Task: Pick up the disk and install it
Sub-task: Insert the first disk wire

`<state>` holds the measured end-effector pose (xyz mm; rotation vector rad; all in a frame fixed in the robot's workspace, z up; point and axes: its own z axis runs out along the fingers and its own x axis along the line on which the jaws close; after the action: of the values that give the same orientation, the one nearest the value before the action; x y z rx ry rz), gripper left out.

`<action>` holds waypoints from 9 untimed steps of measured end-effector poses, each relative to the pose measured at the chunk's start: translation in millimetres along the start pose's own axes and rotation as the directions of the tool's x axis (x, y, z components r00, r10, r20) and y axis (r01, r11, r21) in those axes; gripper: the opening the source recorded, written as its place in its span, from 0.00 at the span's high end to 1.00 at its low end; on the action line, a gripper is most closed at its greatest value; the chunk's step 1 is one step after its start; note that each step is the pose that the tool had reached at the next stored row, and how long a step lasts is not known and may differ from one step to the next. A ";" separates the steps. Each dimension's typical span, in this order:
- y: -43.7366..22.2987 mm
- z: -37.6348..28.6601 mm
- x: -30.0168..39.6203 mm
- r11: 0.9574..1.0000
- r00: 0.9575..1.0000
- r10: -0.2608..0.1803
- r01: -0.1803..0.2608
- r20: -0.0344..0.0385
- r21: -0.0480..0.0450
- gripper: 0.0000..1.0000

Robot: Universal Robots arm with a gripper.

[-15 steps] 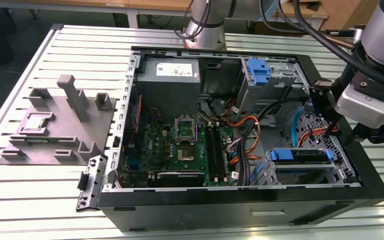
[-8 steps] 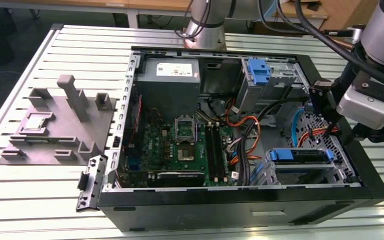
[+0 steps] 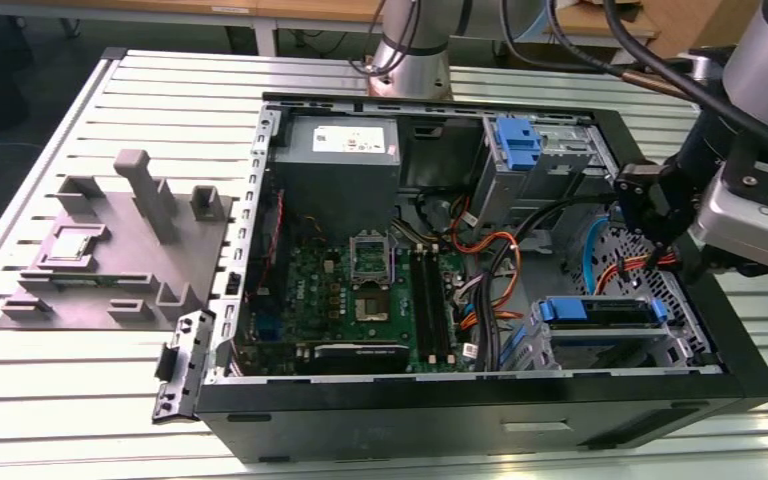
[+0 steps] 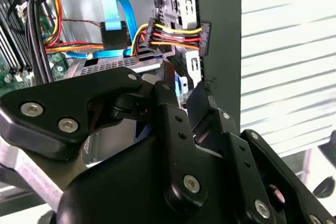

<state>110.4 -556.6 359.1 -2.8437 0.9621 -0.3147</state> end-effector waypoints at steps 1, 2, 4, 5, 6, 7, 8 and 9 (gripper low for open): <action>-0.1 -0.1 0.1 1.000 1.000 -0.007 0.007 0.001 0.001 0.63; -0.4 0.2 0.3 1.000 1.000 -0.011 0.011 0.001 0.001 0.63; -1.7 0.4 0.6 1.000 1.000 -0.012 0.012 -0.001 -0.002 0.63; -2.7 0.7 0.7 1.000 1.000 -0.013 0.013 -0.002 -0.004 0.63; -4.6 1.0 0.8 1.000 1.000 -0.014 0.014 -0.005 -0.007 0.63; -6.9 1.3 0.0 1.000 1.000 -0.017 0.017 -0.007 -0.010 0.63; -7.2 1.4 -0.1 1.000 1.000 -0.019 0.019 -0.008 -0.011 0.63; -7.2 1.4 0.0 1.000 1.000 -0.026 0.026 -0.008 -0.010 0.63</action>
<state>114.9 -550.9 359.0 -2.8679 0.9317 -0.3256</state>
